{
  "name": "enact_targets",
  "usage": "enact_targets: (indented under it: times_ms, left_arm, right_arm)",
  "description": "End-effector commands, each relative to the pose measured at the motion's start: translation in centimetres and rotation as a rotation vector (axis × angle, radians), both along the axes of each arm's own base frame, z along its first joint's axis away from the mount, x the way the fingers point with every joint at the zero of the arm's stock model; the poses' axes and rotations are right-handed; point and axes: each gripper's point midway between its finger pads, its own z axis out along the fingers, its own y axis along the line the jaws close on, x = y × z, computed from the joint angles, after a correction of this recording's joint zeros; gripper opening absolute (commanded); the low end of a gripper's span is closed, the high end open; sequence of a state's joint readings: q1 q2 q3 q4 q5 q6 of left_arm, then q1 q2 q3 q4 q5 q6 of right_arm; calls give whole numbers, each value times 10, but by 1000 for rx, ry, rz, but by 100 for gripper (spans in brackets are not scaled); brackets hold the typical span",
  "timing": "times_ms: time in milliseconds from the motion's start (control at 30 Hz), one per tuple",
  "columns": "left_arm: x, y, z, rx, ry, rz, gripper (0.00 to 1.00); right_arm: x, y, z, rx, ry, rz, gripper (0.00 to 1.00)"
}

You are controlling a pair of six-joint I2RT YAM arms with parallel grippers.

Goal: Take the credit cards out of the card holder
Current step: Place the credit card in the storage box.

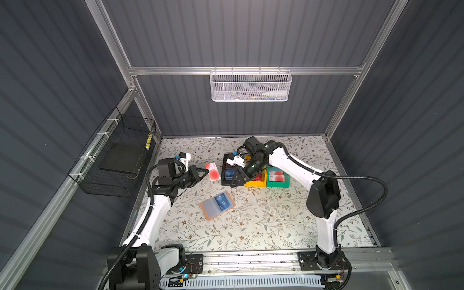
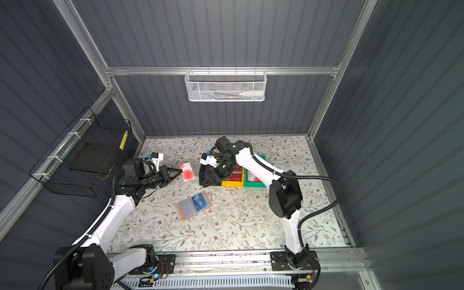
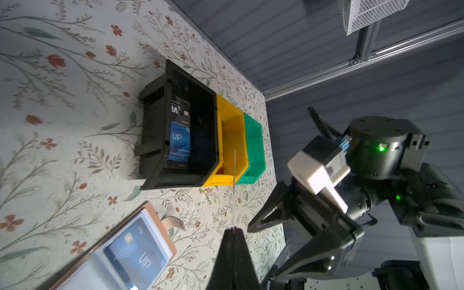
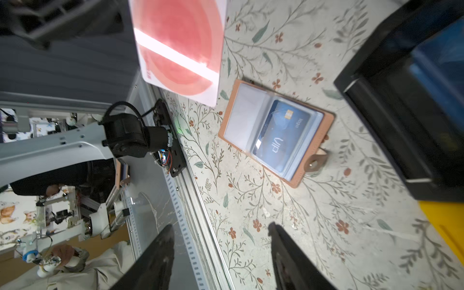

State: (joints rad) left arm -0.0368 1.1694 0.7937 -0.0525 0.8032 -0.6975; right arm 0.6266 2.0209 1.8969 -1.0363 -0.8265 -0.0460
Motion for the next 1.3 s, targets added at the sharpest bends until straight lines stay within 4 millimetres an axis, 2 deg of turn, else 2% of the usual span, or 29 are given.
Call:
enact_targets:
  times_ms: [0,100,200,600,833,933,1167,1233,1267]
  left_arm:
    - [-4,-33,40,-60,-165,-137,0]
    - [-5,-58,48,-72,-215,-189,0]
    - [-2,-71,50,-118,-226,-212,0]
    - [-4,-74,46,-153,-233,-201,0]
    - [-6,-79,30,-158,-193,-205,0]
    - [-5,-79,28,-155,-189,-199,0]
    - [-8,-79,16,-110,-150,-212,0]
    - [-9,-78,12,-89,-137,-216,9]
    - [-10,-77,9,-70,-130,-217,12]
  right_arm:
    - [3,-2,35,135,48,-3,62]
    - [8,1,43,179,57,-9,62]
    - [13,6,46,201,58,-15,62]
    - [22,14,51,253,57,-25,56]
    - [30,19,64,308,51,-29,50]
    - [31,20,69,326,52,-28,42]
    - [28,17,74,342,64,-18,11]
    - [25,15,75,346,68,-9,0]
    - [24,14,76,347,71,-5,0]
